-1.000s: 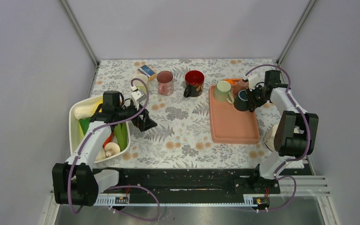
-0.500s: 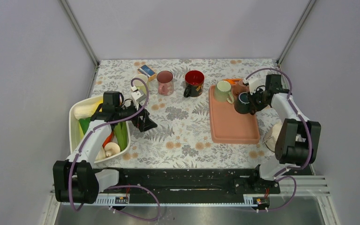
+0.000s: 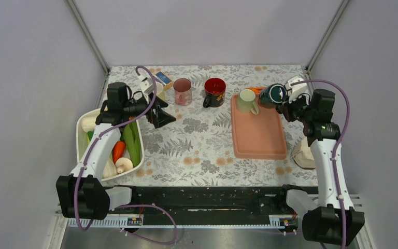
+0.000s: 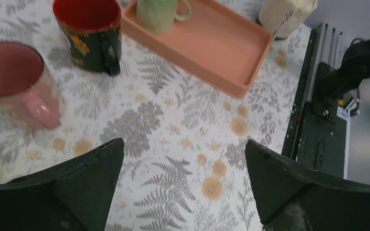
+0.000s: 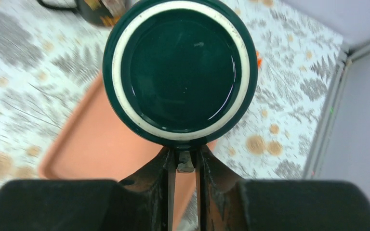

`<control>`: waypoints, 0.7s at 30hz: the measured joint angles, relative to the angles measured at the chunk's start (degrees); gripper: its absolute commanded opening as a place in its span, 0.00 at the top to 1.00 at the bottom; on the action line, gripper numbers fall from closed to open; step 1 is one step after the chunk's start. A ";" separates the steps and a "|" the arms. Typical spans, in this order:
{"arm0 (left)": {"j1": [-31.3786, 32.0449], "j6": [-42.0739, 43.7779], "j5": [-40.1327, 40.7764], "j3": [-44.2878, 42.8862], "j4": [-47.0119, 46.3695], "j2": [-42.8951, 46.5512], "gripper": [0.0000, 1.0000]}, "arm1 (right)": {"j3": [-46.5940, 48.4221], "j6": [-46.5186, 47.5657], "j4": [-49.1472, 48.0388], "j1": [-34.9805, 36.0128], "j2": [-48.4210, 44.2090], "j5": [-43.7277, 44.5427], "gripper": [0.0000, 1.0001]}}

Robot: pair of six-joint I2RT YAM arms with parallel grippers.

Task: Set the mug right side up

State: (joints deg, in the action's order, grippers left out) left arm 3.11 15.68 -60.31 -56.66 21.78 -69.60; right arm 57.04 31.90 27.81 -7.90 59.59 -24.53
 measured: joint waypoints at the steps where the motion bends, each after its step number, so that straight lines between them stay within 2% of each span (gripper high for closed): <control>1: 0.17 -3.21 -0.81 -0.37 -3.54 0.00 0.01 | 0.07 -2.29 -0.70 0.00 -1.33 -1.42 1.00; 5: 1.86 -17.92 -0.96 -0.26 -21.11 0.00 0.01 | 1.31 -13.29 -4.44 0.00 -3.89 -7.52 1.00; 10: 6.99 -33.03 0.72 -0.44 -39.65 -1.27 0.01 | 1.92 -30.67 -13.73 0.04 -4.70 -15.63 1.00; 13: 10.51 -40.04 1.36 -0.63 -47.06 -3.89 0.01 | 1.88 -42.71 -21.73 0.42 -4.48 -20.11 1.00; 18: 15.89 -49.37 2.14 -0.37 -55.36 -8.55 0.01 | 0.04 -64.85 -43.28 2.25 -2.99 -26.12 1.00; 21: 18.16 -54.10 2.40 0.76 -59.93 -10.08 0.01 | -1.64 -73.72 -52.87 5.33 -1.73 -27.56 1.00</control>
State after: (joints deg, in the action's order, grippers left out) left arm 21.28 -38.41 -57.91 -55.90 -38.15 -79.68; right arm 55.40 -41.82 -25.06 -2.57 57.87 -52.10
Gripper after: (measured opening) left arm 0.988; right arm 0.240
